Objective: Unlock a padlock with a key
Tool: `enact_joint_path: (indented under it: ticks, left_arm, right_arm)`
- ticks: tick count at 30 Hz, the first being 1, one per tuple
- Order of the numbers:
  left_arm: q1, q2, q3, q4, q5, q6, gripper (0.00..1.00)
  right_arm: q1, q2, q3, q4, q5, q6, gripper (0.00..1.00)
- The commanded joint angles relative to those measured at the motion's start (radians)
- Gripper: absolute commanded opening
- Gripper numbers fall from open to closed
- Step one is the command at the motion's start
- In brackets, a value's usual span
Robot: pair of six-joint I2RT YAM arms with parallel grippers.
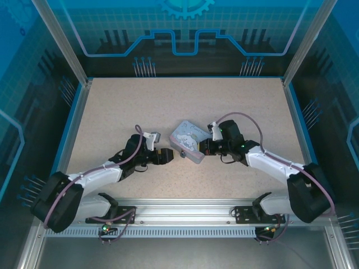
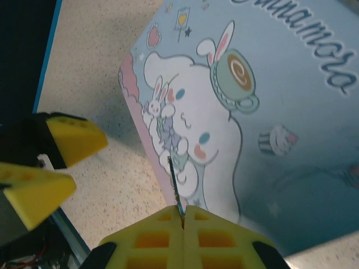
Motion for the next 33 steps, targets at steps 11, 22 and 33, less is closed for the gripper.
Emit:
enact_joint_path:
  ticks: [11, 22, 33]
  left_arm:
    - [-0.064, 0.370, -0.033, 0.582, 0.051, -0.134, 0.80]
    - [-0.067, 0.478, -0.016, 0.698, 0.008, -0.171, 0.80]
    - [-0.143, 0.669, 0.015, 0.884, -0.006, -0.226, 0.75]
  right_arm:
    - [0.005, 0.108, 0.079, -0.138, 0.077, 0.030, 0.00]
    - [0.005, 0.154, 0.107, -0.200, 0.097, 0.003, 0.00]
    - [0.005, 0.160, 0.119, -0.221, 0.093, -0.006, 0.00]
